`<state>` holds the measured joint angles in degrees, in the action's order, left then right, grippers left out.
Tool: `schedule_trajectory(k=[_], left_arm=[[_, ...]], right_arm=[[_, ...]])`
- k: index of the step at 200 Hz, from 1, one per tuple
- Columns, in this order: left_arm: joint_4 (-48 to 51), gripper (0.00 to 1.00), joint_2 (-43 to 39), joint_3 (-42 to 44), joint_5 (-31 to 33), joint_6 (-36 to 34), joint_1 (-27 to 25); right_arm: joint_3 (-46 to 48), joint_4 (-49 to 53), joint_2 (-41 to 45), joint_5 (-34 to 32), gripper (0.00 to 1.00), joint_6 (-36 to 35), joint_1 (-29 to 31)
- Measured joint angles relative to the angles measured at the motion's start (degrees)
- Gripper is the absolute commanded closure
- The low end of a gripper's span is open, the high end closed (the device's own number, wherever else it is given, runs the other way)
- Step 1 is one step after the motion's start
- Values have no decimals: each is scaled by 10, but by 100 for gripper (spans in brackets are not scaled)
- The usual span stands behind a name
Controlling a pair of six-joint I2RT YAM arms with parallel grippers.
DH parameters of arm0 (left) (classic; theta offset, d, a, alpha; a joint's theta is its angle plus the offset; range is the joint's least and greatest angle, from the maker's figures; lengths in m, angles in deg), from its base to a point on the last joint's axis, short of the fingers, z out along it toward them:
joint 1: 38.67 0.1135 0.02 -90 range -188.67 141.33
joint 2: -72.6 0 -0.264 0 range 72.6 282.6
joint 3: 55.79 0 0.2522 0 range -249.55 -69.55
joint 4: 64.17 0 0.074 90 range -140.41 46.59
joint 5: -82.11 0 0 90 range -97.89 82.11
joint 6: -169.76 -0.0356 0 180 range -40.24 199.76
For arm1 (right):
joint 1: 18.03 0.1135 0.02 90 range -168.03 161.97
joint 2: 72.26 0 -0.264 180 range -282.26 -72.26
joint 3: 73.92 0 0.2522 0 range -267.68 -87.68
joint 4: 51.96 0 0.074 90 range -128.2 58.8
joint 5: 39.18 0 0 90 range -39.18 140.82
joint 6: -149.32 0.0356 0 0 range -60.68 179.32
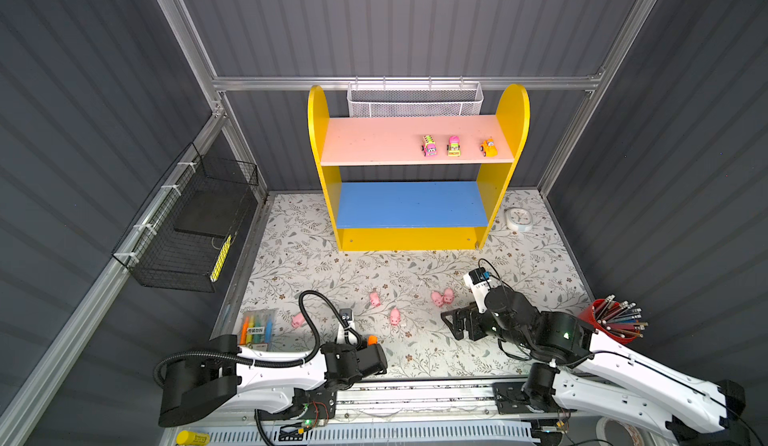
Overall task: Place and organize the plastic toys onto the shelf
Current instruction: 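Close the left gripper on the orange-green car, then lift the orange-green car with the left gripper up to the pink shelf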
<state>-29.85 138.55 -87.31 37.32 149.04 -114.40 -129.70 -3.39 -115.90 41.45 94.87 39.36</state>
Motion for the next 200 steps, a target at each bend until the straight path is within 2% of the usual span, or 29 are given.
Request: schedule_trajectory(k=[51, 85, 115, 154, 200], left_arm=[[33, 74, -15, -9, 0, 0, 0], [89, 74, -24, -63, 7, -10, 0], [150, 74, -36, -153, 28, -45, 0], [218, 73, -34, -301, 48, -126, 10], [246, 73, 7, -471, 29, -272, 95]], right_arm=[[-2, 0, 0, -1, 1, 0, 0], [-3, 2, 0, -2, 1, 0, 0], [-13, 4, 1, -3, 1, -2, 0], [-26, 4, 3, -3, 1, -9, 0], [-42, 4, 14, -7, 1, -14, 0]])
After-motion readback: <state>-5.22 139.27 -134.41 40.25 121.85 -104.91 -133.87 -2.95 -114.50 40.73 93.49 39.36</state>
